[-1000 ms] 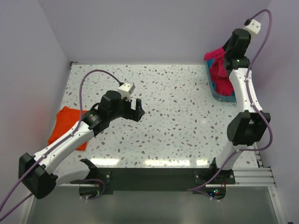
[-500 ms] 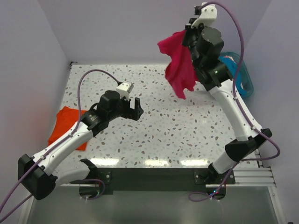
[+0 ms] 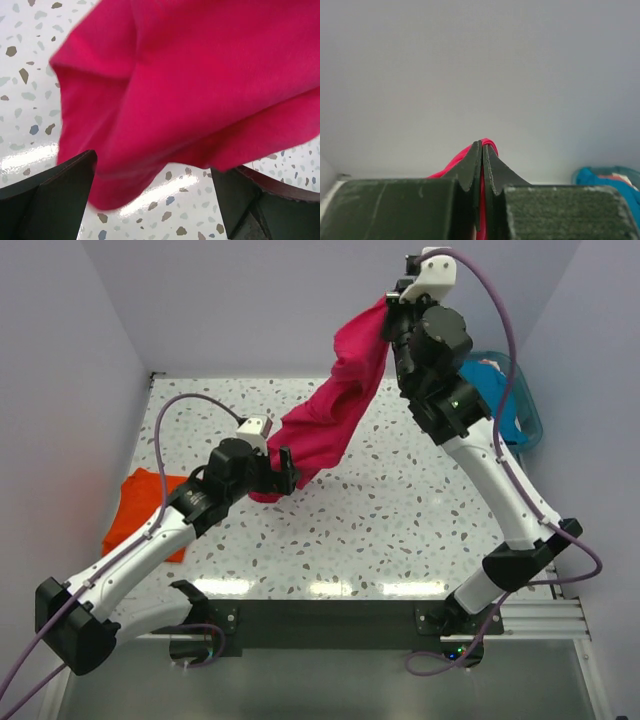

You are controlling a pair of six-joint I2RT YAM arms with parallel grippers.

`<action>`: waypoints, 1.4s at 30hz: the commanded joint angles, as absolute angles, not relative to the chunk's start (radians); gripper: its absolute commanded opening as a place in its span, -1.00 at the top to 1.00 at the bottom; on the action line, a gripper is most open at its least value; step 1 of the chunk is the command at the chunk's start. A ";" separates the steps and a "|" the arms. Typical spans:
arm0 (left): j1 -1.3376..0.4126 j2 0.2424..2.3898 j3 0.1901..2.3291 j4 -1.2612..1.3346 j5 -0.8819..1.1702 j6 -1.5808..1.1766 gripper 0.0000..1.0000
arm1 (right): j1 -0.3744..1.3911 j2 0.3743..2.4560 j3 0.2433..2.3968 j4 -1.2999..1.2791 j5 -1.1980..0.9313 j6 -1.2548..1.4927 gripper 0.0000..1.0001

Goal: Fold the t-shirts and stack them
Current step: Move the tshirt to the center of the board

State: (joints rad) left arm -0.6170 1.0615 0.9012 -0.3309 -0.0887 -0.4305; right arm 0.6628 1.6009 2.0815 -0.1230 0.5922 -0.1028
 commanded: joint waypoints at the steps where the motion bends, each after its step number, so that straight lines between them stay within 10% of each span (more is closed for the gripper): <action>1: -0.609 1.049 0.879 -0.305 -0.144 -0.489 -1.00 | 0.519 1.609 1.912 -0.175 0.625 0.038 1.00; 3: -0.603 1.061 0.867 -0.305 -0.155 -0.517 -1.00 | 0.395 1.609 1.760 -0.254 0.556 0.217 0.92; 7: -0.591 1.083 0.822 -0.290 -0.181 -0.590 -1.00 | 0.250 1.646 1.554 -0.357 0.355 0.435 -0.19; 11: -0.539 1.100 0.737 -0.267 -0.180 -0.673 -0.99 | 0.267 1.594 1.353 -0.304 0.255 0.488 -0.34; 24: -0.453 1.189 0.529 -0.118 -0.117 -0.818 -0.74 | 0.655 1.443 0.902 -0.190 0.242 0.640 -0.28; 37: -0.453 1.319 0.514 -0.072 -0.196 -0.868 -0.45 | 0.779 1.658 0.942 -0.134 0.262 0.650 -0.27; 42: -0.454 1.382 0.523 -0.046 -0.209 -0.870 -0.13 | 0.784 1.695 0.946 -0.138 0.264 0.649 0.13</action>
